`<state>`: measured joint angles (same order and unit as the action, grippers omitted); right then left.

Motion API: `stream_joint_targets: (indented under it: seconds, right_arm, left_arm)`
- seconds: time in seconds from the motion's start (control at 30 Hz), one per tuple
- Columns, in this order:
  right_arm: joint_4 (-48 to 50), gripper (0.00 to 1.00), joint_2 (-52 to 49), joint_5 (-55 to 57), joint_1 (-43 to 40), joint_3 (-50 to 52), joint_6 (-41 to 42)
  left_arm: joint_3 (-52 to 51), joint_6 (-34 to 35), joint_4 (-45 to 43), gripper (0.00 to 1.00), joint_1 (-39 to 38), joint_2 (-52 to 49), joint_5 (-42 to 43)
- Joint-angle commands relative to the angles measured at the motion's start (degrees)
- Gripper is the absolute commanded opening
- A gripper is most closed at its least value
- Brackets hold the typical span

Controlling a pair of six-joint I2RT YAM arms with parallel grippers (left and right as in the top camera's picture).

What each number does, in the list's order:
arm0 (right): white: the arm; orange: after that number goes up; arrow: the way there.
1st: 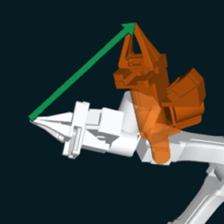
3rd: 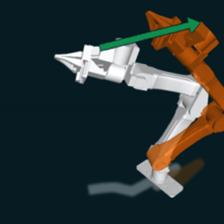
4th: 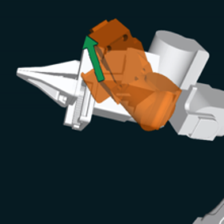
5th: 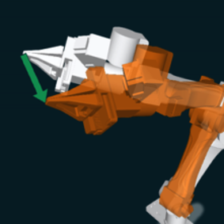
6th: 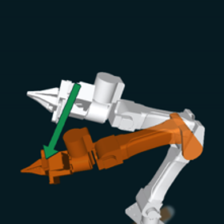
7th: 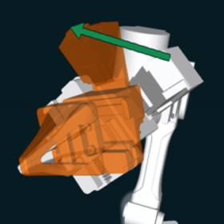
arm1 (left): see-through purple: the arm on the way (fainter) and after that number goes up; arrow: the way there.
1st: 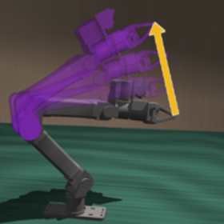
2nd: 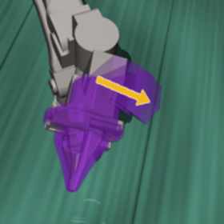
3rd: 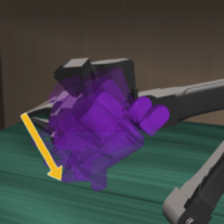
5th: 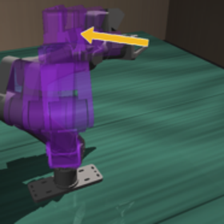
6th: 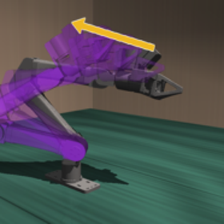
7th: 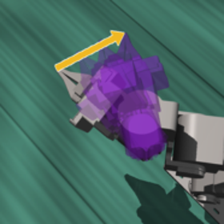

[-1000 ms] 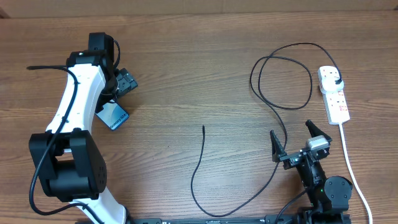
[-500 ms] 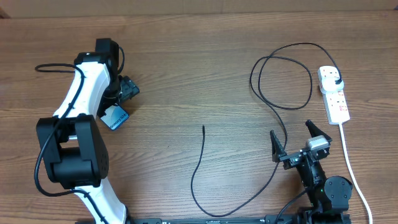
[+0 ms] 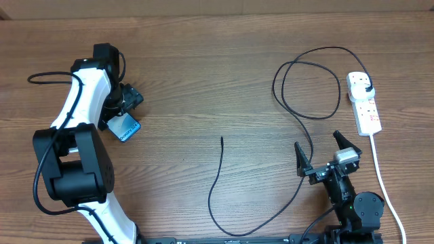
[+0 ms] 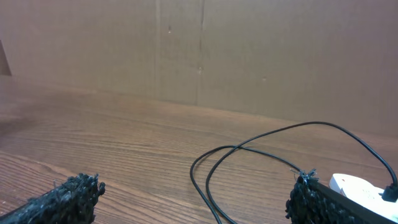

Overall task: Plug charger to phone and switch on socket
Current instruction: 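Lower the left gripper onto the phone and align fingers, then close the left gripper on the phone's long edges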

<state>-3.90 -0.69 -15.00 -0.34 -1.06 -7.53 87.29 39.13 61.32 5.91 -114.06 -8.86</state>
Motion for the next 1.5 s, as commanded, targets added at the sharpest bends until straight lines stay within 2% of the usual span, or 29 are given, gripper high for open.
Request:
stream_joint_targets:
  seconds: [0.0, 0.63, 1.13, 1.47]
  right_arm:
    - [0.3, 1.00, 0.5, 0.3, 0.3, 0.6, -0.1]
    - [0.3, 1.00, 0.5, 0.3, 0.3, 0.6, -0.1]
    - [0.3, 1.00, 0.5, 0.3, 0.3, 0.6, -0.1]
    - [0.3, 1.00, 0.5, 0.3, 0.3, 0.6, -0.1]
  left_arm:
    - [0.8, 1.1, 0.1, 1.00, 0.2, -0.9, -0.3]
    - [-0.2, 1.2, -1.6, 1.00, 3.2, -1.1, -0.4]
    - [-0.1, 1.1, -2.0, 1.00, 3.5, -6.6, 3.6]
    - [1.0, 0.3, -2.8, 1.00, 3.5, -6.8, 4.7]
